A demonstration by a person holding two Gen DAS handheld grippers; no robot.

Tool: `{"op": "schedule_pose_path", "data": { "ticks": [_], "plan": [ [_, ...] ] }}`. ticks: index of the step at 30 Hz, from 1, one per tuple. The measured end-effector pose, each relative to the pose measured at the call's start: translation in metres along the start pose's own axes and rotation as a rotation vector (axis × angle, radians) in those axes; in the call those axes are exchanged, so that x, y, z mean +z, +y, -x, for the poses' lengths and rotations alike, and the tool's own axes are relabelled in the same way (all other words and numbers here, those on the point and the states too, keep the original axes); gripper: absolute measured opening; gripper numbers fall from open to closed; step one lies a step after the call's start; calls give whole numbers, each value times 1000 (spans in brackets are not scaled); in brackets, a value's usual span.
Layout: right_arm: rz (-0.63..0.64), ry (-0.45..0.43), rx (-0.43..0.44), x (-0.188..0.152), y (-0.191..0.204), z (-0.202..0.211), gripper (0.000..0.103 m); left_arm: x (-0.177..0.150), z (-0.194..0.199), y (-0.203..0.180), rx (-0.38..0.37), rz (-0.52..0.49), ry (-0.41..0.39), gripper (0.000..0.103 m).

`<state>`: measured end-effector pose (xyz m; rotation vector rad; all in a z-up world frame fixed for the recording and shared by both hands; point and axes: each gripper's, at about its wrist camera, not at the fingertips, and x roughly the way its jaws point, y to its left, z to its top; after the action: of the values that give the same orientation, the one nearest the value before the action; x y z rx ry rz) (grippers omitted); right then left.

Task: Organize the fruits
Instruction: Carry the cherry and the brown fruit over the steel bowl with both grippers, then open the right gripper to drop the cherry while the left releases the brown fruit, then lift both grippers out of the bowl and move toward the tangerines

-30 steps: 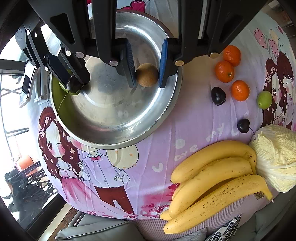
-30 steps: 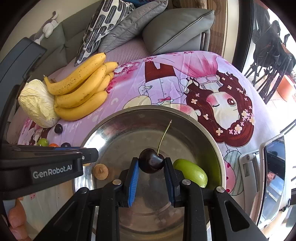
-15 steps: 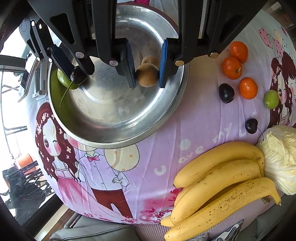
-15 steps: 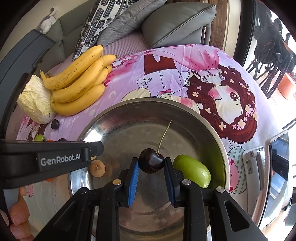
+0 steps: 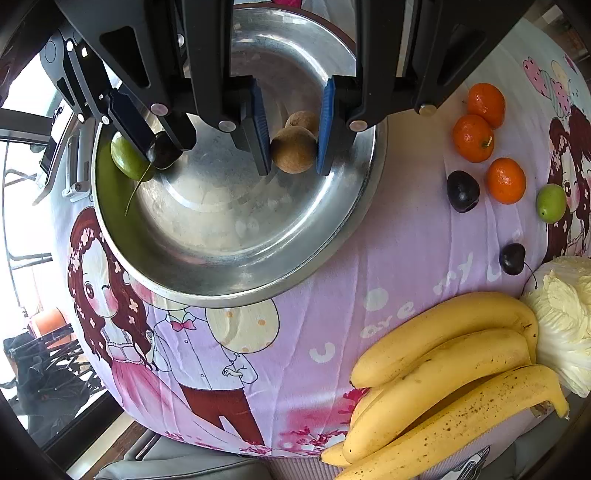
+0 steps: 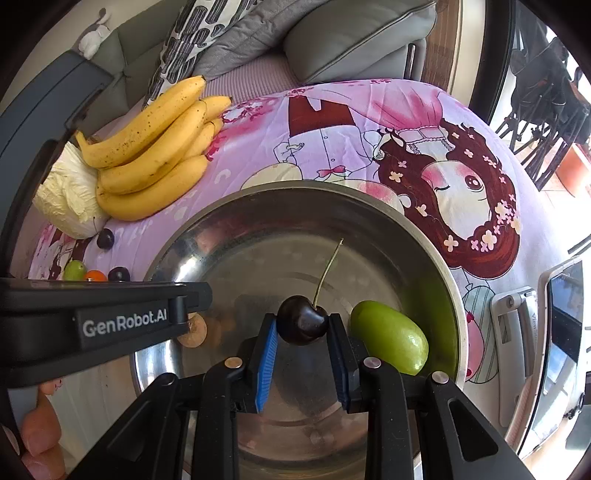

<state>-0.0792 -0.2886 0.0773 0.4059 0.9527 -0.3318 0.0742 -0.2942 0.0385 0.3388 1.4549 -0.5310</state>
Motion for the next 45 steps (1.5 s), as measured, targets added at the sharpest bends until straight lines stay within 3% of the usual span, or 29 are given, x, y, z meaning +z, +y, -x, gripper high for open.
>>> {"op": "schedule_pose_path", "data": {
  "ticks": [21,26,32,35,45],
  "plan": [
    [-9,41,-21,0,1,-8,30,-2,-4,-5,13,-16,21,27],
    [-20,28,-18,0,-1,-6,37,-4,0,-11,11,-30,11,39],
    [-34,10,-19,0,-4,0,42,-5,12,-17,11,-42,-2,41],
    [-34,-4,-16,0,-4,5,42,-7,20,-14,9,-41,-16,47],
    [-27,-32,-3,-1,-1,14,42,-17,47,7,4,-4,-66,49]
  ]
}}
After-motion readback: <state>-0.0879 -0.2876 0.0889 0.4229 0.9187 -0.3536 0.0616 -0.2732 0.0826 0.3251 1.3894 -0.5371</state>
